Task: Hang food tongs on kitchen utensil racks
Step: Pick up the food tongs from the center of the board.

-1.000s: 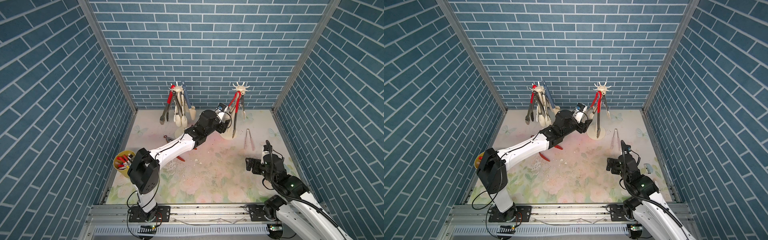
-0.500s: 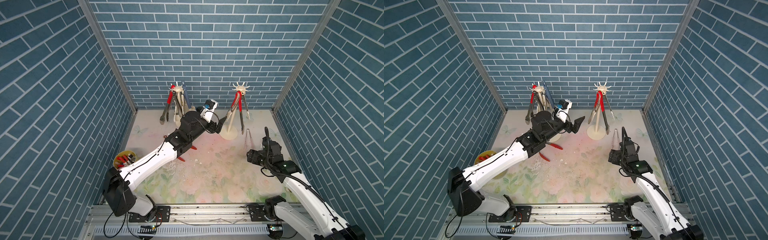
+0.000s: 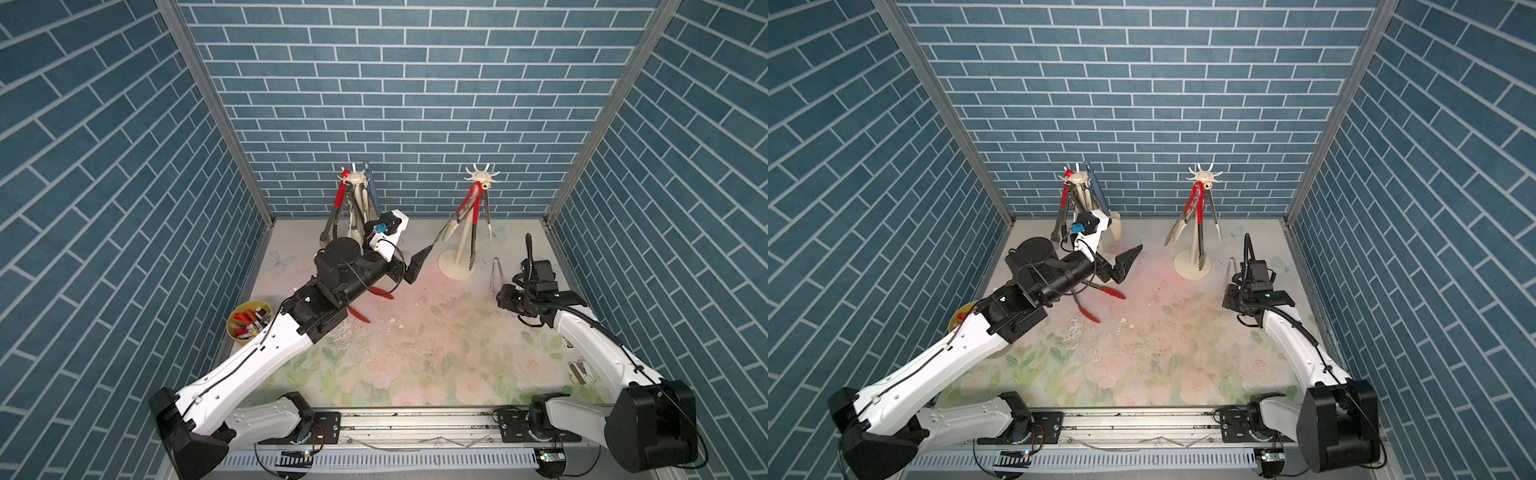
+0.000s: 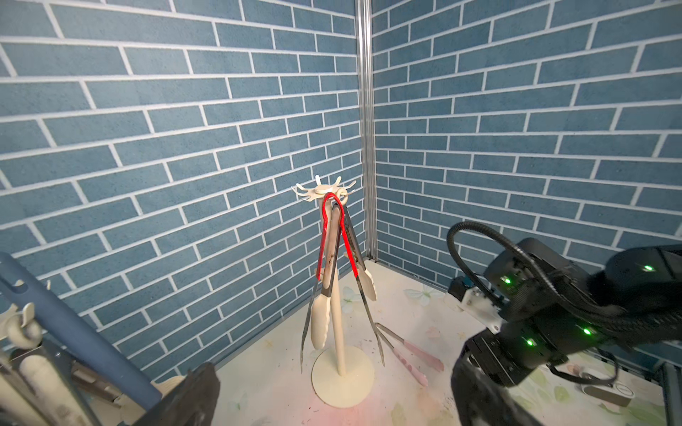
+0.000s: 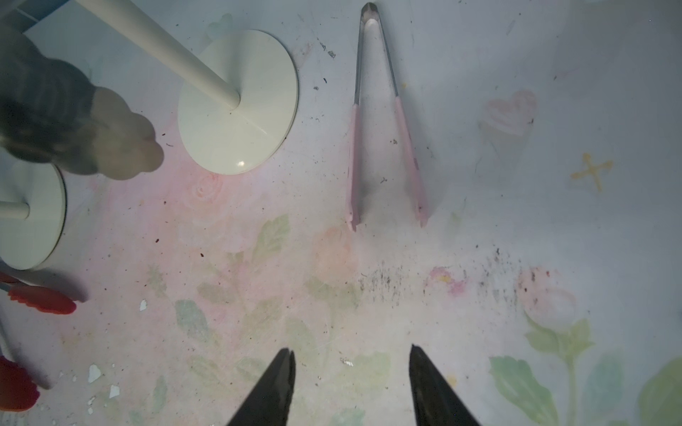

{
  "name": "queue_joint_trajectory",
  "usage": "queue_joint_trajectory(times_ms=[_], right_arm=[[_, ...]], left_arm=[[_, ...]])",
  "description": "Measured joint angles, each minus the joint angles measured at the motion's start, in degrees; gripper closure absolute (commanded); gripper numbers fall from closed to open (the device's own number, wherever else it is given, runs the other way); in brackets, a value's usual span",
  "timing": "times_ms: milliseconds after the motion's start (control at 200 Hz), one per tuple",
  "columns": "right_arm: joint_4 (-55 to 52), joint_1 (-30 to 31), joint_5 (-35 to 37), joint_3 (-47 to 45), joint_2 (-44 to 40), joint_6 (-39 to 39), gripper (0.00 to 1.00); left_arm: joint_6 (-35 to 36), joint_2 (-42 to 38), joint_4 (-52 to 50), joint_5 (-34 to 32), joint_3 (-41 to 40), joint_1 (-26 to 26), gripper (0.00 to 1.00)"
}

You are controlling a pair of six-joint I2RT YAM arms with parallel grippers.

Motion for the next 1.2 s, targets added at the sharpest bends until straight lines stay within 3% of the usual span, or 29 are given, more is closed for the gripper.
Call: queue_joint_trajectory(times_ms=[715,1200], right_arm=[[0.63,-1.42,-1.07,17.29,28.52,-1.25,0.66],[-0.24,-1.68,1.07,24.63,39.23,-1.97,0.81]], left_arm=[[3.89,-15.21,-11.47,7.82,-10.54,0.00,0.01],[5.88,-21.94,-12.61,5.95,-17.64,0.00,0.01]])
